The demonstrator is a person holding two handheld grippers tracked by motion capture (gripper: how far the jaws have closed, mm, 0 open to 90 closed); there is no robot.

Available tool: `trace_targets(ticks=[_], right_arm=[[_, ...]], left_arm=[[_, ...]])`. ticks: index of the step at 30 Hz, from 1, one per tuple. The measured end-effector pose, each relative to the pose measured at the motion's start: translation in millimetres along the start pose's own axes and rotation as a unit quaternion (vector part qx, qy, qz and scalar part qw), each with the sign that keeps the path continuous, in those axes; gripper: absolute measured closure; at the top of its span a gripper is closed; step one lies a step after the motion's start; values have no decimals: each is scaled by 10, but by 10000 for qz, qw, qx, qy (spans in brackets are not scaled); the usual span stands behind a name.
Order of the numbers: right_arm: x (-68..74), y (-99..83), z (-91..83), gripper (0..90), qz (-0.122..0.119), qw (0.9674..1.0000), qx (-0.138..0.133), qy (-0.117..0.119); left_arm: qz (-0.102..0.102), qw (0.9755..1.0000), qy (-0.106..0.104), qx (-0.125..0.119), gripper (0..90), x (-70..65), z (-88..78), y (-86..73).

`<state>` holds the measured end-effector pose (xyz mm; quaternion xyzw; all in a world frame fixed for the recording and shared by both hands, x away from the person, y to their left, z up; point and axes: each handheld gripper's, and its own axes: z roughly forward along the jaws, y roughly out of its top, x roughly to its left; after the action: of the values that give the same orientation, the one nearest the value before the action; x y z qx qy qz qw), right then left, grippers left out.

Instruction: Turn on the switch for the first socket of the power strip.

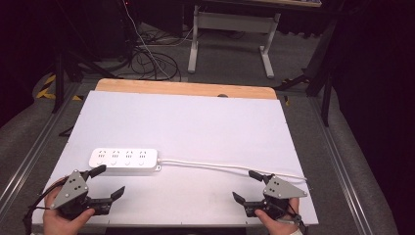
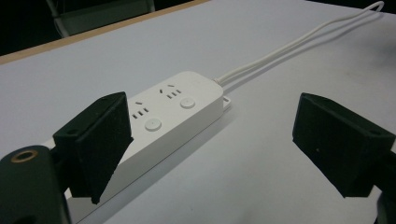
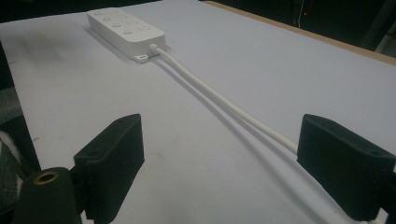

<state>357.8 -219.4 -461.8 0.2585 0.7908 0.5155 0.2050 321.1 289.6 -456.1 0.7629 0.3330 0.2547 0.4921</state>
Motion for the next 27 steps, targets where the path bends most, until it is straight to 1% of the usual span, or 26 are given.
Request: trace_targets(ticks=[2, 3, 12, 14, 15, 19, 24, 27], right_arm=[[0, -1, -2, 151, -14, 10000, 5, -4], [0, -1, -3, 150, -17, 10000, 2, -9], [2, -1, 4, 154, -9, 10000, 11, 2], [3, -1, 4, 154, -22, 10000, 28, -2], [3, -1, 4, 154, -21, 10000, 30, -3], [4, -1, 4, 155, -23, 10000, 30, -1], [4, -3, 9, 156, -4, 10000, 42, 7], [3, -5, 15, 156, -14, 10000, 40, 15]], left_arm=[[14, 10000, 2, 12, 124, -4, -1, 3], [58, 10000, 3, 18, 124, -3, -2, 5], [66, 10000, 15, 28, 129, -7, -12, 18], [49, 10000, -18, 47, 139, -12, -19, 25], [80, 10000, -19, 41, 139, -12, -21, 31], [88, 9999, -1, 54, 144, -14, -29, 42], [83, 9999, -4, 89, 160, -1, -39, 86], [48, 9998, -109, 138, 167, 6, -34, 124]])
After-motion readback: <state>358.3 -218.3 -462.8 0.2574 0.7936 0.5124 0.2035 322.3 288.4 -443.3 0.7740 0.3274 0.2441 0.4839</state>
